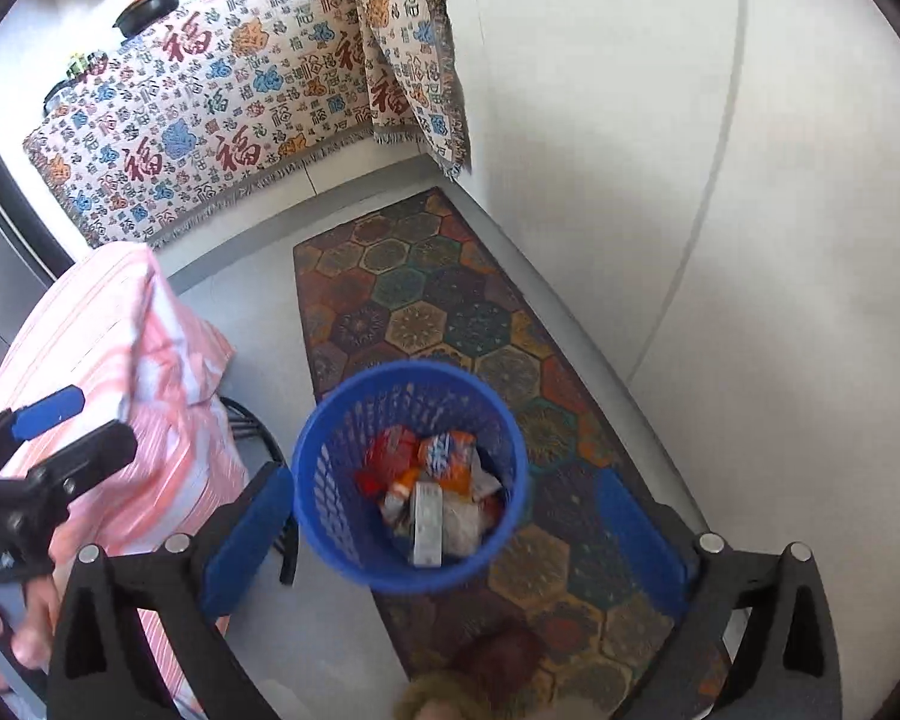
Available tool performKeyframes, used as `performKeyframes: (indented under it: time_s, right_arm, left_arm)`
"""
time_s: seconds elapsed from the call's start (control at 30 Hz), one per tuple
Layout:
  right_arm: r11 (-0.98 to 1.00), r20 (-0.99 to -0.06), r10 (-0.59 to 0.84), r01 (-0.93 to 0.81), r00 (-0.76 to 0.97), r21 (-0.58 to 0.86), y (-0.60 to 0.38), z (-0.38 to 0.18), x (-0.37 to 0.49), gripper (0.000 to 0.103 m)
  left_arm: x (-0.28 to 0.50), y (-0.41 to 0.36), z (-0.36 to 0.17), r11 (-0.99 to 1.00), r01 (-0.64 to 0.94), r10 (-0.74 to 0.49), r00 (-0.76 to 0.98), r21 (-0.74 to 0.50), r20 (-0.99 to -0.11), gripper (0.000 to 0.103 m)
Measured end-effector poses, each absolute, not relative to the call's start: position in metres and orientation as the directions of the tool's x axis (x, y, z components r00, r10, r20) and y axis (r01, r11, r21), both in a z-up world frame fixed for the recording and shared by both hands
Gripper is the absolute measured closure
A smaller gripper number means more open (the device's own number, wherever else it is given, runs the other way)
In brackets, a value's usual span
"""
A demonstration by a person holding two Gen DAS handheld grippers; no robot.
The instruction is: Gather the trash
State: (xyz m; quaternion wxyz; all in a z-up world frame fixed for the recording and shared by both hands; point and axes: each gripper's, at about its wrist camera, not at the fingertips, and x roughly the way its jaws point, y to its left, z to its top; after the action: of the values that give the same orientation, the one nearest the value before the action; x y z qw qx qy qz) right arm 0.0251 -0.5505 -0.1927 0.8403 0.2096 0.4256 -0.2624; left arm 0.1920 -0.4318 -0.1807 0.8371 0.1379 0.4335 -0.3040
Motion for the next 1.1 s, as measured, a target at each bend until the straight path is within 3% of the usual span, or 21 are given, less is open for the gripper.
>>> performKeyframes:
  time_s: [0.17, 0.4, 0.57, 1.1]
  right_arm:
    - [0.762, -0.841, -0.324, 0.646, 0.434, 0.041, -0.514, -0.176, -0.009, 0.000]
    - [0.734, -0.831, -0.350, 0.677, 0.433, 0.044, -0.499, -0.153, -0.046, 0.000]
    - [0.751, -0.832, -0.327, 0.658, 0.449, 0.060, -0.491, -0.141, -0.055, 0.000]
    - [0.796, -0.818, -0.324, 0.604, 0.475, 0.035, -0.460, -0.124, -0.056, 0.000]
  left_arm:
    - [0.154, -0.420, -0.168, 0.765, 0.644, -0.378, 0.464, 0.012, -0.801, 0.000]
    - [0.131, -0.418, -0.147, 0.780, 0.618, -0.322, 0.531, 0.099, -0.784, 0.000]
    - [0.127, -0.414, -0.142, 0.789, 0.612, -0.328, 0.491, 0.052, -0.807, 0.000]
    - [0.122, -0.411, -0.140, 0.810, 0.583, -0.288, 0.491, 0.064, -0.822, 0.001]
